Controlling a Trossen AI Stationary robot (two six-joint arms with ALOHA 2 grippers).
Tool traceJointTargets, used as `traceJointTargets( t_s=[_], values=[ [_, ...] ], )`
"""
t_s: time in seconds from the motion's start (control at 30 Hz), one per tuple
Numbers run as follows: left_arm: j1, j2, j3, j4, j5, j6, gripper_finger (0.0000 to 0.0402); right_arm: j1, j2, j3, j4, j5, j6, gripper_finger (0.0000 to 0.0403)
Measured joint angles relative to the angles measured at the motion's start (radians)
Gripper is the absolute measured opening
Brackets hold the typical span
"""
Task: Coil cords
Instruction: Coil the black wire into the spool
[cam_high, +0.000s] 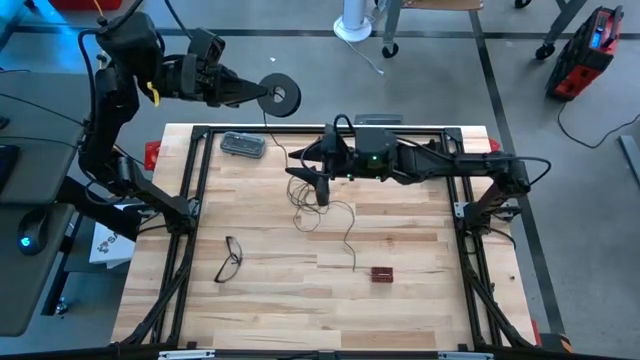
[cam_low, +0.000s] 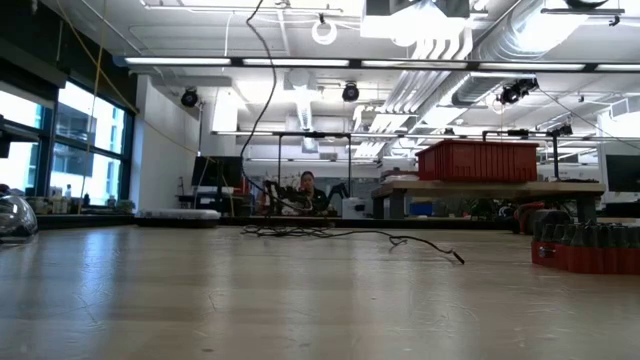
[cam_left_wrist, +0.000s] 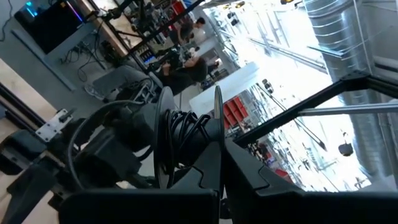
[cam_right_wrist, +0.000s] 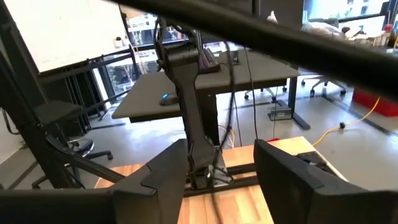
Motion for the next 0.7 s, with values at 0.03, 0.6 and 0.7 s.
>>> traceJointTargets(
  t_s=[0.03, 0.6, 0.7],
  values=[
    [0.000, 0.000, 0.000, -0.001, 0.000, 0.003, 0.0000, 0.000, 0.004, 0.000, 0.001, 0.000, 0.009, 0.0174],
    [0.000, 0.000, 0.000, 0.001, 0.008, 0.017, 0.0000, -0.005, 0.015, 0.000, 0.019, 0.011, -0.028, 0.0110],
    [0.000, 0.000, 0.000, 0.002, 0.008, 0.016, 0.0000, -0.005, 0.015, 0.000, 0.021, 0.011, -0.008, 0.0087]
  ],
)
